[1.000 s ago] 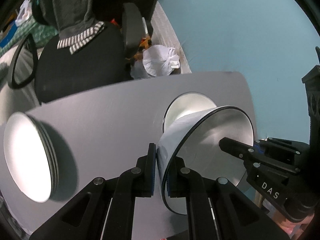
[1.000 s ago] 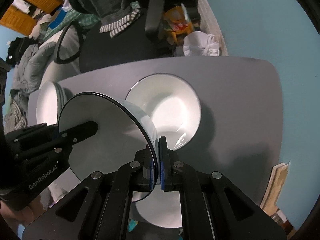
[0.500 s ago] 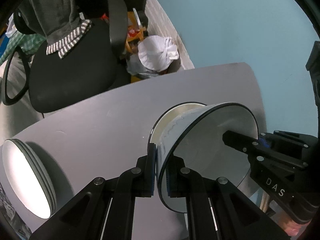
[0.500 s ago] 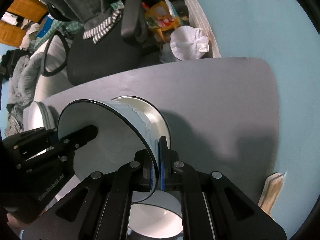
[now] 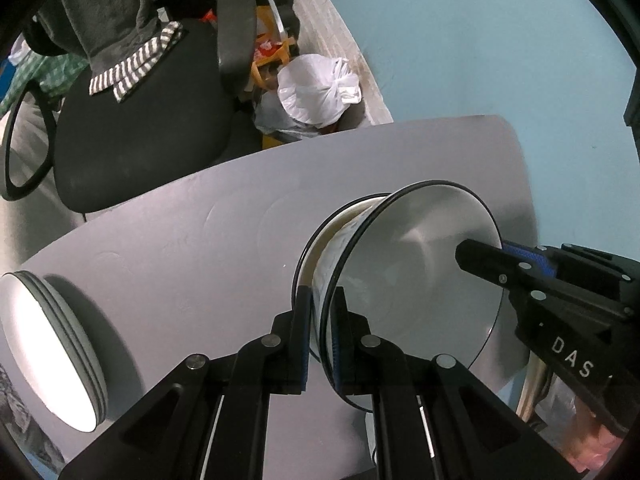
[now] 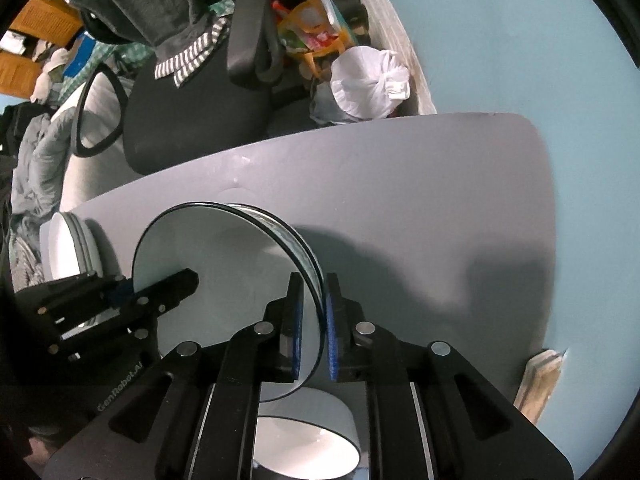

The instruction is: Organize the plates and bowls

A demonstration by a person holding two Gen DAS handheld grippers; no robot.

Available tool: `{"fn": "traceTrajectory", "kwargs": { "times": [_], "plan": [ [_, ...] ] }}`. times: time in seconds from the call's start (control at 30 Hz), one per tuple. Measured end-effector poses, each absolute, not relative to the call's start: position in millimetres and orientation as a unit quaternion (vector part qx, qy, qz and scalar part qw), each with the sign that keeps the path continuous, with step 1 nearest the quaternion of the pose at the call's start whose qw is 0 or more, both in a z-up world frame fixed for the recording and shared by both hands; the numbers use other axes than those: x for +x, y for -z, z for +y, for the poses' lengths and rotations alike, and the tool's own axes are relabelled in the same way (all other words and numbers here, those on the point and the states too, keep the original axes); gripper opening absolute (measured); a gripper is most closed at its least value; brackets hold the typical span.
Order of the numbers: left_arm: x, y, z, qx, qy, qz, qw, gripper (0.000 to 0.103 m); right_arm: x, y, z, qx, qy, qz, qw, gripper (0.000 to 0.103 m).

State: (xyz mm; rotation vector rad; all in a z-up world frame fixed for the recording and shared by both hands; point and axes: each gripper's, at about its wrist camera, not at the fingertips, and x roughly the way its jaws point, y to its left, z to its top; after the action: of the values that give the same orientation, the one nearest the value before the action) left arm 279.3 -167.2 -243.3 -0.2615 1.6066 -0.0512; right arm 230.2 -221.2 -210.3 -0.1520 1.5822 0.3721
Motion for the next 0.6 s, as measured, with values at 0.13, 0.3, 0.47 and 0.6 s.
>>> {"fn": "traceTrajectory", "kwargs": {
  "times": [0.13,0.3,0.47,0.6],
  "plan": [
    [282.4,237.8,-177.2,-0.082,0.031,0.726,0.682,0.027,230.2,212.7,-220.0,-0.076,-0.163,0.707,0.684,0.012],
    [283.8,230.2,-185.2,-0.037,0.028,0.730,0.682,0.045,228.1,214.4,-219.5,-0.068,-0.165,0.710,0.682,0.012],
    [279.7,227.7,-180.9,-0.037,0.027,0.728,0.684,0.045,227.2,211.2,-222.0,-0.066,-0.160,0.705,0.688,0.012],
    [273.2,216.1,-177.4,-0.033,0.023,0.719,0.694,0.047,222.5,201.7,-227.8,-0.068,-0.149,0.694,0.701,0.015]
  ]
}}
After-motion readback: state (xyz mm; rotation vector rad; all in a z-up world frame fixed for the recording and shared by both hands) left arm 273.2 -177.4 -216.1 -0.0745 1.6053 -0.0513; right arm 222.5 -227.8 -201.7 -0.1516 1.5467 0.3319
